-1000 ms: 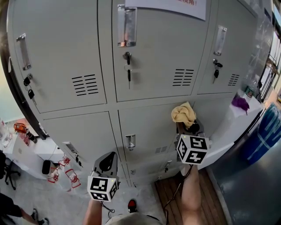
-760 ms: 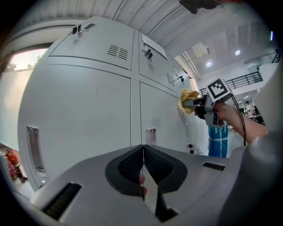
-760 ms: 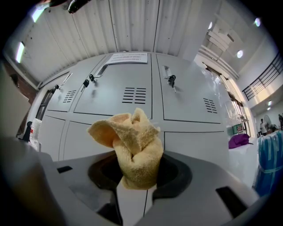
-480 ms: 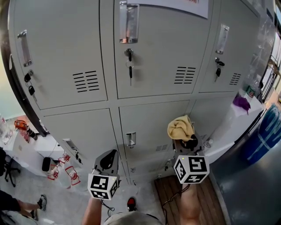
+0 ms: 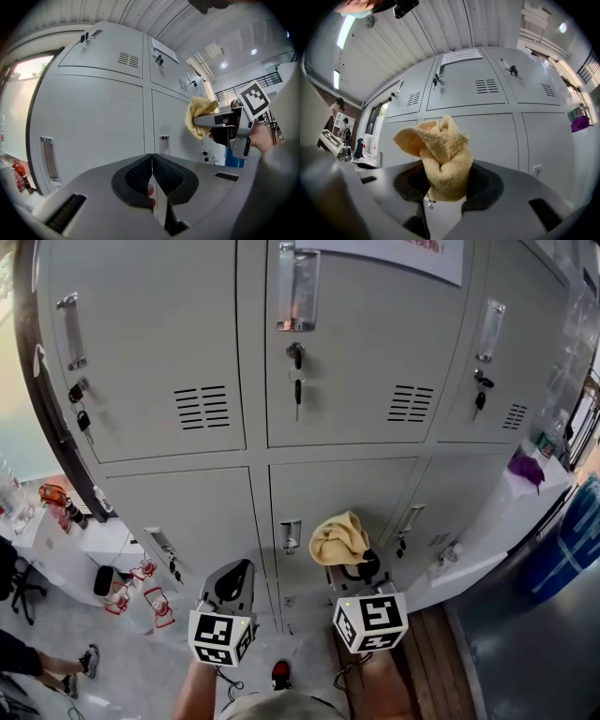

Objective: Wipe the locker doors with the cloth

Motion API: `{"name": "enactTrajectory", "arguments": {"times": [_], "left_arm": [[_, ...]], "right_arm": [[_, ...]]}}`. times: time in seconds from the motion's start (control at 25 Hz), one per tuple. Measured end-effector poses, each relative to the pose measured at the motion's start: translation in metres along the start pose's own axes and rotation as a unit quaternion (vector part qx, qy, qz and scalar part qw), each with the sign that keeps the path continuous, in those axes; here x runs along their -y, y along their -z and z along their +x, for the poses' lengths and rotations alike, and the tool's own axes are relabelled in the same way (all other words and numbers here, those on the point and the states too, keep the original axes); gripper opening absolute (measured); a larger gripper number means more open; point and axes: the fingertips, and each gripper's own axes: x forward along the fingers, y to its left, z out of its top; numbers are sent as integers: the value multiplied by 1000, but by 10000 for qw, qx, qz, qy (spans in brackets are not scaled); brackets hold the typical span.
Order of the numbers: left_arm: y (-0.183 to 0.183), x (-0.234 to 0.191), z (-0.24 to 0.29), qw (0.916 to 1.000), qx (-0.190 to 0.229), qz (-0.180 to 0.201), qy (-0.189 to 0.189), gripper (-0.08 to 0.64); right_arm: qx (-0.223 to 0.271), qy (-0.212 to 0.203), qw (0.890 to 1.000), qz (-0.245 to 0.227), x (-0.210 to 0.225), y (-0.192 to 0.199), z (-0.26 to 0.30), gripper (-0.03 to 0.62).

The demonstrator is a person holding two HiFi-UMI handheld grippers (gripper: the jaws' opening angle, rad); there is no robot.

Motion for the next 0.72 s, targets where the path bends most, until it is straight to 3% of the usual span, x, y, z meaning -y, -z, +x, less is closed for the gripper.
{"name": "enactTrajectory", "arguments": {"times": [0.32,0.72], "left_arm": [[2,-16,-9,9997,-11,-22,-247,23],[2,-35,-15,9990,-12,-28,-453,23]], "right_arm": [[-42,-638,9980,-20,-56,4,32,181],[-134,-801,9967,-76,-73,9,61,181]]}}
